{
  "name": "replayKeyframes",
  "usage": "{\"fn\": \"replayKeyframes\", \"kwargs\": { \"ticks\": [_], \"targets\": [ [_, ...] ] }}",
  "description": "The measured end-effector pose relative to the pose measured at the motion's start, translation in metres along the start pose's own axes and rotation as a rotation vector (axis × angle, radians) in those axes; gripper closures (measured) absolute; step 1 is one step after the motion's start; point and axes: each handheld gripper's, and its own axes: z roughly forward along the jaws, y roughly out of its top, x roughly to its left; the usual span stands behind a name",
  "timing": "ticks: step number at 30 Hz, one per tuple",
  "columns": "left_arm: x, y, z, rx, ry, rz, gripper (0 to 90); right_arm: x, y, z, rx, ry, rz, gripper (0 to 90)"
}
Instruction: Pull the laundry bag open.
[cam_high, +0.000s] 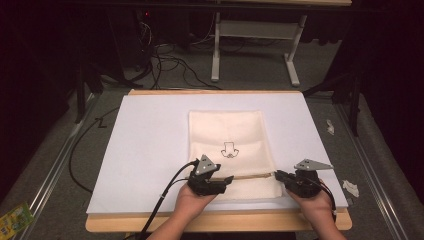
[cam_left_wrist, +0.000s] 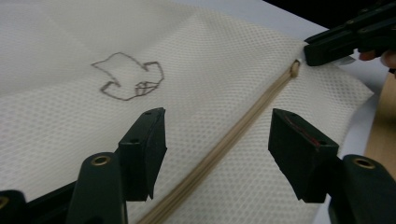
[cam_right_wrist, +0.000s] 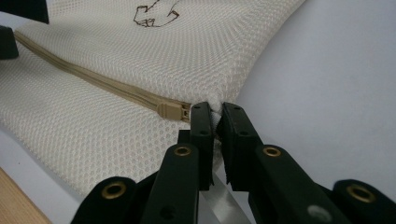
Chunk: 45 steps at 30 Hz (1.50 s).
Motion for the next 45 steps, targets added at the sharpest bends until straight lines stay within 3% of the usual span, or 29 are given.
{"fn": "replayKeyframes", "kwargs": {
  "ticks": [8,14,22,28,34,41,45],
  "targets": [
    [-0.011,0.006,0.020,0.003,-0.034,0.003,41.1,-0.001,0.000,0.000,-0.002,0.004,0.002,85.1],
    [-0.028,0.014,0.040,0.016,-0.079,-0.016,43.0,0.000,0.002,-0.003,-0.024,0.007,0.002,85.1],
    [-0.049,0.019,0.069,0.041,-0.128,-0.019,53.4,0.002,0.004,-0.006,-0.045,0.014,0.002,85.2],
    [-0.052,0.021,0.079,0.032,-0.116,-0.072,61.5,0.004,0.005,-0.008,-0.051,0.018,-0.011,85.6],
    [-0.057,0.023,0.086,0.026,-0.126,-0.079,72.4,0.005,0.006,-0.009,-0.057,0.020,-0.013,85.7],
    [-0.061,0.026,0.089,0.015,-0.102,-0.087,86.1,0.006,0.006,-0.009,-0.063,0.021,-0.011,85.7],
    [-0.061,0.026,0.087,0.027,-0.097,-0.063,87.1,0.006,0.005,-0.009,-0.057,0.018,-0.015,85.7]
  ]
}}
